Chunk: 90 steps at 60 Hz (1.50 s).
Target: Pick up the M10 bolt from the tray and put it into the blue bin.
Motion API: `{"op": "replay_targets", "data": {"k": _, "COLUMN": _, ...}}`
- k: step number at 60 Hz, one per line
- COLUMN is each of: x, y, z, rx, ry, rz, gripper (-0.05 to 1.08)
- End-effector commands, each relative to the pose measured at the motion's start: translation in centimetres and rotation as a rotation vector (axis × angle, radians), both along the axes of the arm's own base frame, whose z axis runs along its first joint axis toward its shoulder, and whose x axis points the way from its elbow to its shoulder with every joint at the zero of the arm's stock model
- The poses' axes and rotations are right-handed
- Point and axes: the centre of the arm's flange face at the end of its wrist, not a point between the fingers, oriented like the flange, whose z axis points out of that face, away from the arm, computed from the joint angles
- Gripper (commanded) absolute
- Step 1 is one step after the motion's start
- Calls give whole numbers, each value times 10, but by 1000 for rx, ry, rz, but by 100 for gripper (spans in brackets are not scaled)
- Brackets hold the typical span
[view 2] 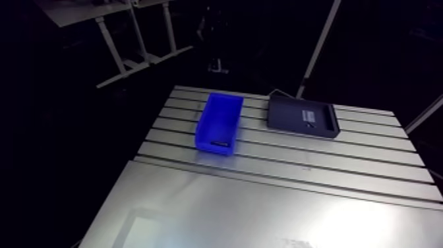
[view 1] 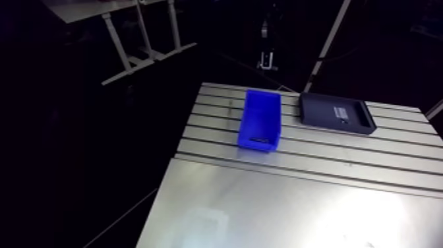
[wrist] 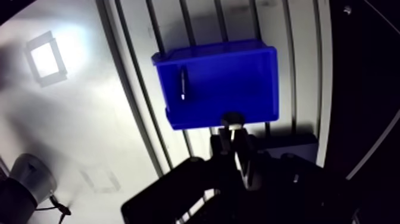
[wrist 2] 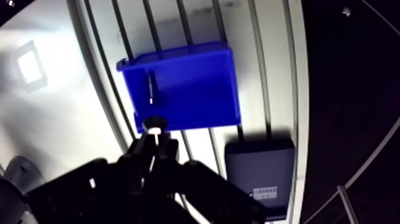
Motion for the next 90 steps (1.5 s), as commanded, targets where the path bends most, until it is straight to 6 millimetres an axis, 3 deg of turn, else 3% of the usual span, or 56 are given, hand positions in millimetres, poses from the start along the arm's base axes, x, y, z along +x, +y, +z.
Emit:
{"op": "replay_targets", "data": {"k": 1, "x": 10, "y": 0, "z": -16, "rx": -1, "ry": 36, "rz": -6, "gripper": 103}}
{"op": "replay_targets", "data": {"k": 46, "x": 31, "y": 6, "z": -54, "rx": -4, "ry": 4, "rz": -11, "gripper": 102}}
{"op": "replay_targets", "data": {"k": 78, "x": 23, "y": 9, "z": -99, "rx": -3, "ry": -19, "rz": -21, "gripper": 101}}
{"op": "replay_targets", "data": {"k": 90, "x": 21, "y": 15, "z": -106, "rx": -4, "ry": -5, "rz": -35, "gripper": 101}}
